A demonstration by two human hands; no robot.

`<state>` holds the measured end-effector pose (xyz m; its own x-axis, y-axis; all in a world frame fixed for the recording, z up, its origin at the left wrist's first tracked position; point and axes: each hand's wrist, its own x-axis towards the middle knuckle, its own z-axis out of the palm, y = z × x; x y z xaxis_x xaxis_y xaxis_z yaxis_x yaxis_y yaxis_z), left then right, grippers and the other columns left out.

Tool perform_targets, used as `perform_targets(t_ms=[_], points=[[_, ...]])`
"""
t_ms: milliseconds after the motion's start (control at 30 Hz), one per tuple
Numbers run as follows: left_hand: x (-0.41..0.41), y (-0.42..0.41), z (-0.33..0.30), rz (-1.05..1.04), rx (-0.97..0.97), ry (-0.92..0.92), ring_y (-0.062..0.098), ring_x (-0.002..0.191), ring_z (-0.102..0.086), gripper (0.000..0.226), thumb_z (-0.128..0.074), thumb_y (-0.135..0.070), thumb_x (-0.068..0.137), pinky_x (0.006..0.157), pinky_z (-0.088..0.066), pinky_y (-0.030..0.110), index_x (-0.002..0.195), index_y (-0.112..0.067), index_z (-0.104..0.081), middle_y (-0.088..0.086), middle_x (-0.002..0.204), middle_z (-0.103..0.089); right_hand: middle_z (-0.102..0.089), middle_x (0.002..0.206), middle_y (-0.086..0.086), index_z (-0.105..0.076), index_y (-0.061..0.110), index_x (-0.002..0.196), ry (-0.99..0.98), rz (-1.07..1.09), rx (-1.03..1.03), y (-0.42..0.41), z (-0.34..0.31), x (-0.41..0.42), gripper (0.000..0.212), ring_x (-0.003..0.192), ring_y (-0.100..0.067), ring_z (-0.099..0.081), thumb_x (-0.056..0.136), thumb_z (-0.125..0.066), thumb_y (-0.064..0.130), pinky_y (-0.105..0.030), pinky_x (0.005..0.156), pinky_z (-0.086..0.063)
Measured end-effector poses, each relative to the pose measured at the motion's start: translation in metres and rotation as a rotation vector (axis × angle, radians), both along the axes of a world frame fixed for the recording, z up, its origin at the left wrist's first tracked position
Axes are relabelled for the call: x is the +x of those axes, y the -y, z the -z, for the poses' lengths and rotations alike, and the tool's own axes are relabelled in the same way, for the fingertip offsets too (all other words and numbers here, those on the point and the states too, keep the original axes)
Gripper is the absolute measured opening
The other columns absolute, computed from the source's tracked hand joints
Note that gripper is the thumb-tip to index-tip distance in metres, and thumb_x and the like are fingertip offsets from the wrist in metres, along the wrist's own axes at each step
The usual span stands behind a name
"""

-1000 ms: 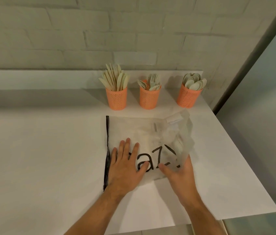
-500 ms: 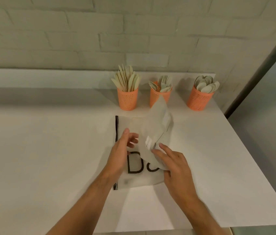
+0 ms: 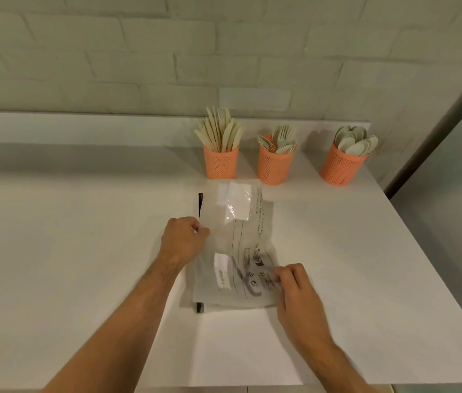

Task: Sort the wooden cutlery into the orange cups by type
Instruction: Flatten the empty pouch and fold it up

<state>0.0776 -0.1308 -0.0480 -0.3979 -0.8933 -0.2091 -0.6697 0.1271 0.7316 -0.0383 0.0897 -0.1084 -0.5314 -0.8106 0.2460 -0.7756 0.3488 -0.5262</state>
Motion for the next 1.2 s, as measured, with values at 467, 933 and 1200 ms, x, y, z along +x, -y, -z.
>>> perform_targets(t_ms=[467,933,1200], points=[[-0.005,0.011,-0.003,0.176,0.398,-0.123,0.029,0.094,-0.068,0.043,-0.068,0.001,0.084,0.086,-0.058,0.040,0.123,-0.014,-0.059,0.013,0.105,-0.068,-0.037,0.137,0.005,-0.047,0.041,0.137,0.416,-0.203,0.079,0.070,-0.085,-0.131,0.091,0.115,-0.018,-0.048,0.074,-0.052,-0.025,-0.014,0.084,-0.048],[0.015,0.026,0.003,0.257,0.599,-0.280,0.028,0.088,-0.065,0.068,-0.070,0.000,0.087,0.071,-0.060,0.039,0.128,-0.035,-0.027,0.020,0.112,-0.061,-0.063,0.094,-0.006,-0.066,0.004,0.067,0.546,-0.210,0.631,0.142,-0.075,-0.161,0.011,0.084,-0.021,-0.056,0.070,-0.055,0.004,-0.028,0.069,-0.045],[0.018,0.029,0.009,0.246,0.785,-0.356,0.027,0.112,-0.067,0.053,-0.070,0.005,0.084,0.098,-0.052,0.051,0.131,-0.015,-0.056,0.007,0.122,-0.070,-0.077,0.097,-0.011,-0.069,0.010,0.088,0.884,-0.265,0.492,0.141,-0.088,-0.160,0.011,0.074,-0.014,-0.065,0.092,-0.069,0.020,-0.028,0.069,-0.048]])
